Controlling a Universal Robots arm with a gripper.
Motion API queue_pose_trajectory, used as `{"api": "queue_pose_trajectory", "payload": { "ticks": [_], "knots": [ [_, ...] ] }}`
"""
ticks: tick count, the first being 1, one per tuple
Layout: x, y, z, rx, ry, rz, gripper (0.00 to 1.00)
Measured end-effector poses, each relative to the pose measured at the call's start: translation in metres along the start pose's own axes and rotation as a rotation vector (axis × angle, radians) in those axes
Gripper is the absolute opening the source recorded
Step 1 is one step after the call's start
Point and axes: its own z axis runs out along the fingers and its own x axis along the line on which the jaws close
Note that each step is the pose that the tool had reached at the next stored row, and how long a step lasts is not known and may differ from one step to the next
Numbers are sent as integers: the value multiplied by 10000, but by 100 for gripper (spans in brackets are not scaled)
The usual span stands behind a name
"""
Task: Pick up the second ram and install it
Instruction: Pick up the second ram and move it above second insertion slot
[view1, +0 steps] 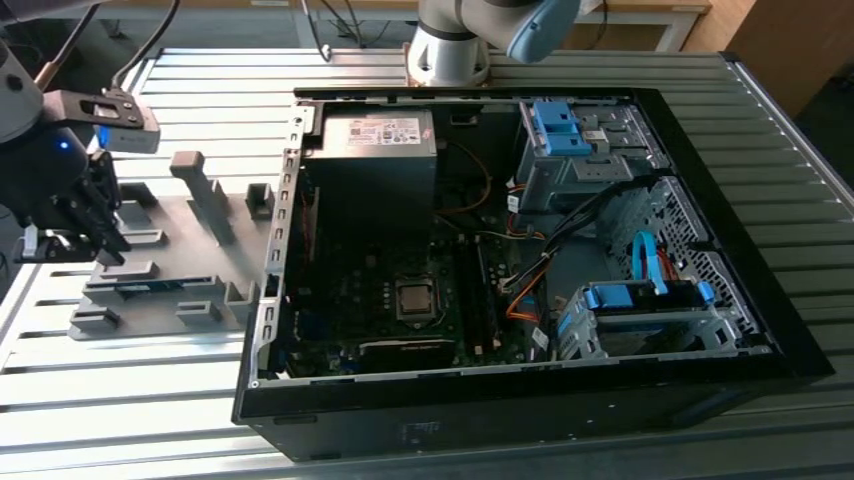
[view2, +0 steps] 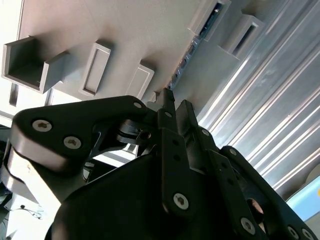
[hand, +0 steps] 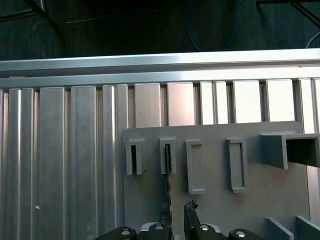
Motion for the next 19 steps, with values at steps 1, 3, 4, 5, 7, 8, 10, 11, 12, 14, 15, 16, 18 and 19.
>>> {"api": "queue_pose_trajectory", "payload": {
  "ticks": [1, 3, 4, 5, 7, 8, 10, 11, 12, 14, 15, 16, 18, 19],
  "knots": [
    [0, 0, 12, 1, 0, -10, 26],
    [0, -1, 35, 0, 1, -58, 32],
    [1, -1, 48, 0, 2, -91, 32],
    [2, 0, 60, 1, 2, -134, 32],
    [6, 11, 80, 5, 6, -189, 32],
    [6, 18, 90, 16, 5, -192, 32],
    [7, 25, 105, 33, 5, -193, 32],
    [7, 24, 114, 39, 4, -194, 32],
    [7, 25, 123, 37, 6, -198, 32],
    [7, 25, 143, 38, 6, -222, 32],
    [7, 25, 151, 38, 7, -239, 32],
    [7, 25, 160, 40, 7, -254, 32],
    [9, 25, 180, 43, 7, -286, 32],
    [10, 25, 190, 46, 8, -307, 32]
  ]
}}
